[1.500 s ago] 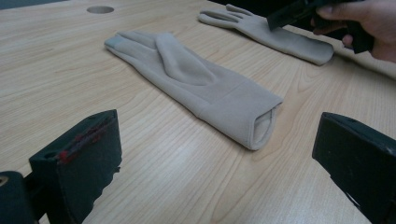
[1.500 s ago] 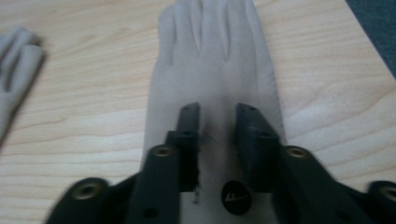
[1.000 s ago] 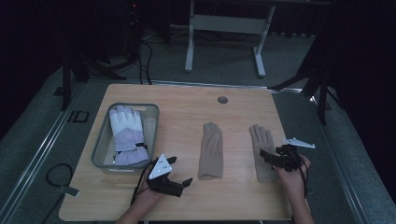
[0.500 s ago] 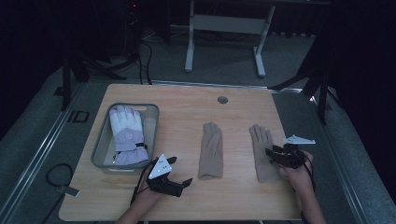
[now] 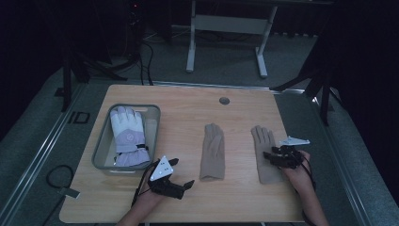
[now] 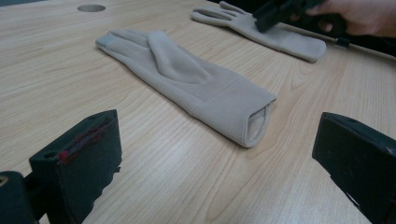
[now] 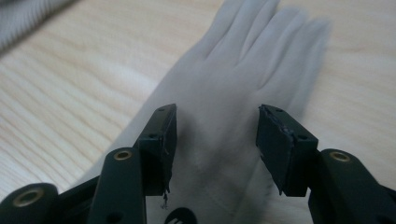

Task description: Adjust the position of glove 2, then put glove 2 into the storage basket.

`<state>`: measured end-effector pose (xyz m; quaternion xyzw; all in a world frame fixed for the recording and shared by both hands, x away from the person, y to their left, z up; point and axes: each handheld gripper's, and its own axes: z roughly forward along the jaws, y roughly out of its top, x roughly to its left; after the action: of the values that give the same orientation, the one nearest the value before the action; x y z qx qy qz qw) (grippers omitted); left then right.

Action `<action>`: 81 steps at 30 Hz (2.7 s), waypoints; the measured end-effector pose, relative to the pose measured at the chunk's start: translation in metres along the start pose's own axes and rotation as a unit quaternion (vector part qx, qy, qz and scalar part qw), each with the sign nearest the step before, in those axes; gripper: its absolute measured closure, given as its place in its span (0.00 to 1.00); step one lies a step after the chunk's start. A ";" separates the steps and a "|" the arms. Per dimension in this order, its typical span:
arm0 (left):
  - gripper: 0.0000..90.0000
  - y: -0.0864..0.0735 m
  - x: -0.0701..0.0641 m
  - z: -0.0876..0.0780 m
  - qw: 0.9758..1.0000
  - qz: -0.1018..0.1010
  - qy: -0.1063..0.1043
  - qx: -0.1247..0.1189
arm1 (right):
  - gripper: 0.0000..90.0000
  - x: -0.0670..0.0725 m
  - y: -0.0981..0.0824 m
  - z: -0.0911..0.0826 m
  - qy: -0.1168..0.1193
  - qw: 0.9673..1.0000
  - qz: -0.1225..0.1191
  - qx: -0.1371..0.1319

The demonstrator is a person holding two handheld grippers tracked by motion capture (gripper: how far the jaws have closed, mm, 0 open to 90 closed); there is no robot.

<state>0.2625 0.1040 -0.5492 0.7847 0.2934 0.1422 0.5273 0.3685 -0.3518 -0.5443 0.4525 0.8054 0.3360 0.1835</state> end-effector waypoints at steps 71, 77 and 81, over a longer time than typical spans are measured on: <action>0.02 0.003 0.001 -0.011 1.000 0.001 0.006 -0.017 | 0.92 0.186 0.116 0.024 -0.049 0.986 0.133 -0.093; 0.02 0.004 0.001 -0.010 1.000 0.001 0.005 -0.017 | 0.91 0.192 0.106 0.045 -0.055 0.986 0.141 -0.073; 0.02 0.003 0.000 -0.009 1.000 0.003 0.003 -0.015 | 0.91 0.191 0.095 0.056 -0.057 0.985 0.151 -0.058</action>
<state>0.2590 0.1096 -0.5425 0.7772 0.2907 0.1508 0.5373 0.3599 -0.1334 -0.5153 0.5758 0.6952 0.3798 0.2023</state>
